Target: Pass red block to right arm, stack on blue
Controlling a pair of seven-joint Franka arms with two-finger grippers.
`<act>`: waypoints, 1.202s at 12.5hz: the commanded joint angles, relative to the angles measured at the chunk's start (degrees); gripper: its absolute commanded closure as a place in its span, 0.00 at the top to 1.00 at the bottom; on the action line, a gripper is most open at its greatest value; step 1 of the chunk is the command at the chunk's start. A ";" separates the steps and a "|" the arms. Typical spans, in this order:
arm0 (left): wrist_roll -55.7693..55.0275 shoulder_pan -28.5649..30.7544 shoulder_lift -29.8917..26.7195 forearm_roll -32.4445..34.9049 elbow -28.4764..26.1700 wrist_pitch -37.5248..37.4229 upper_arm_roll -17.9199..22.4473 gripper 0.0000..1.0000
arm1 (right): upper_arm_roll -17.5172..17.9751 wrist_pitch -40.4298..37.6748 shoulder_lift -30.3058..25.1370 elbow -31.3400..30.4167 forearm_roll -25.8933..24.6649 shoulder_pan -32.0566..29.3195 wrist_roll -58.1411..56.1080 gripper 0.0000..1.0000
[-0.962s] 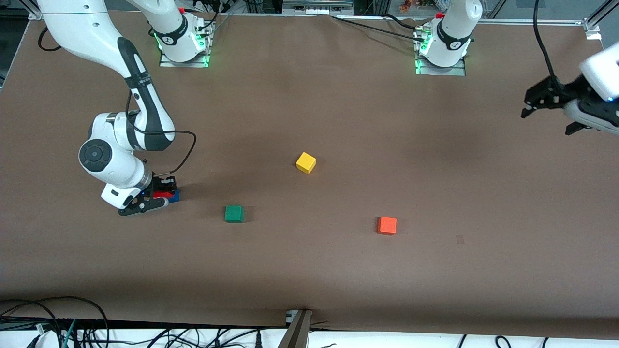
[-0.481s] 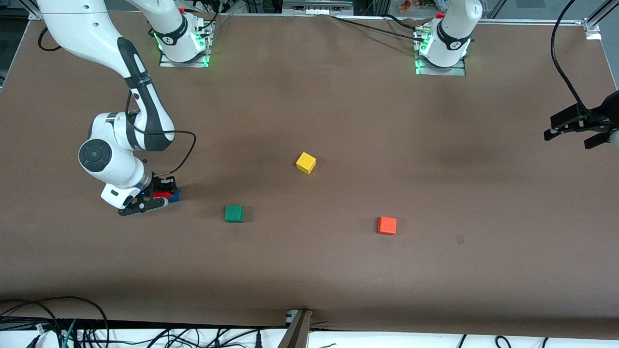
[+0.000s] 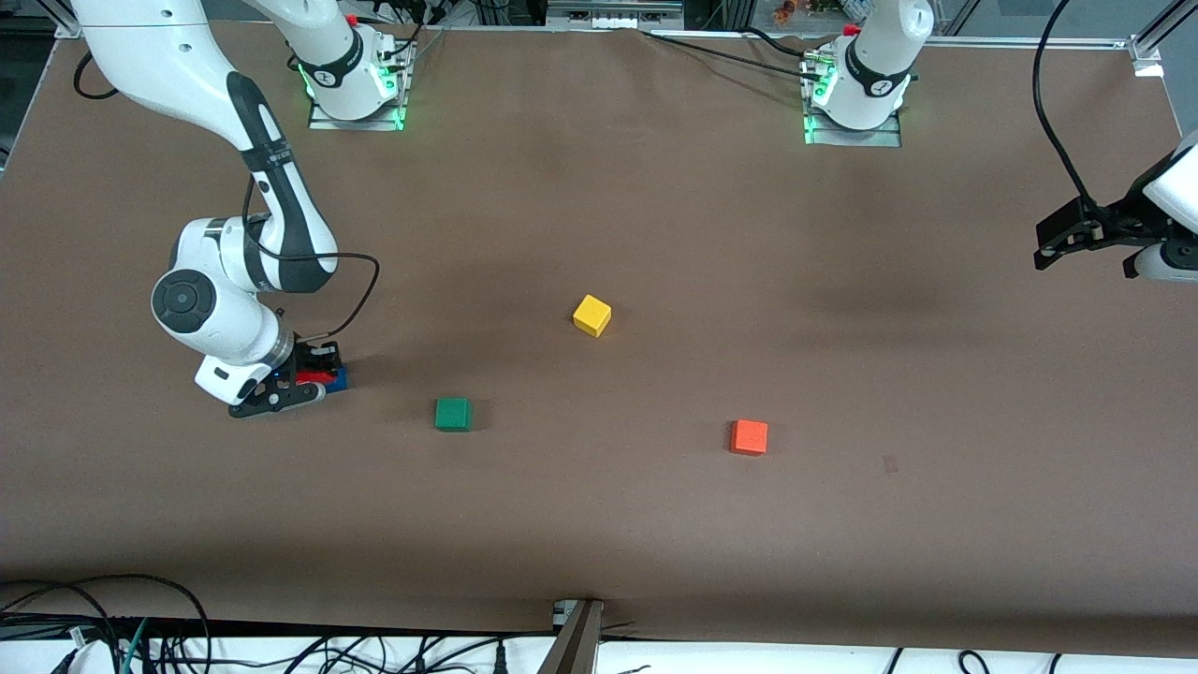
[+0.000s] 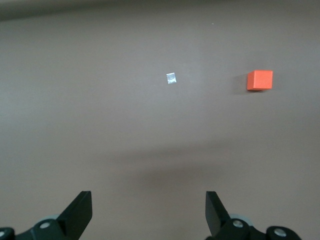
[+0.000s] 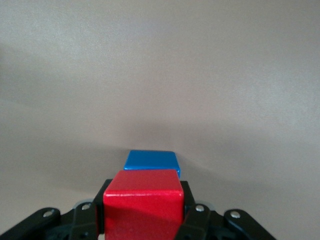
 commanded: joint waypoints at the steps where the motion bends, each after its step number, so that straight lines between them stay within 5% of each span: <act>1: -0.29 0.61 -0.27 0.18 0.30 -0.33 -0.05 1.00 | -0.11 0.65 -2.01 -2.10 -0.48 -0.03 0.27 0.00; 6: -0.03 0.69 -0.18 -0.27 0.30 -0.33 0.39 1.00 | -0.11 0.56 -2.01 -2.10 -0.48 -0.03 0.27 0.00; 7: -0.03 0.87 0.08 -0.27 0.30 -0.33 0.39 1.00 | -0.11 0.30 -2.01 -1.75 -0.40 -0.03 0.44 0.36; 8: -0.29 1.39 0.35 -0.36 0.83 -0.33 0.30 1.00 | -0.11 0.21 -2.09 -0.79 -0.48 -0.03 0.27 0.99; 15: 0.15 1.66 1.58 -0.18 4.00 -0.51 0.30 1.00 | -0.81 -13.90 -7.36 7.28 -0.31 -0.03 -0.08 1.00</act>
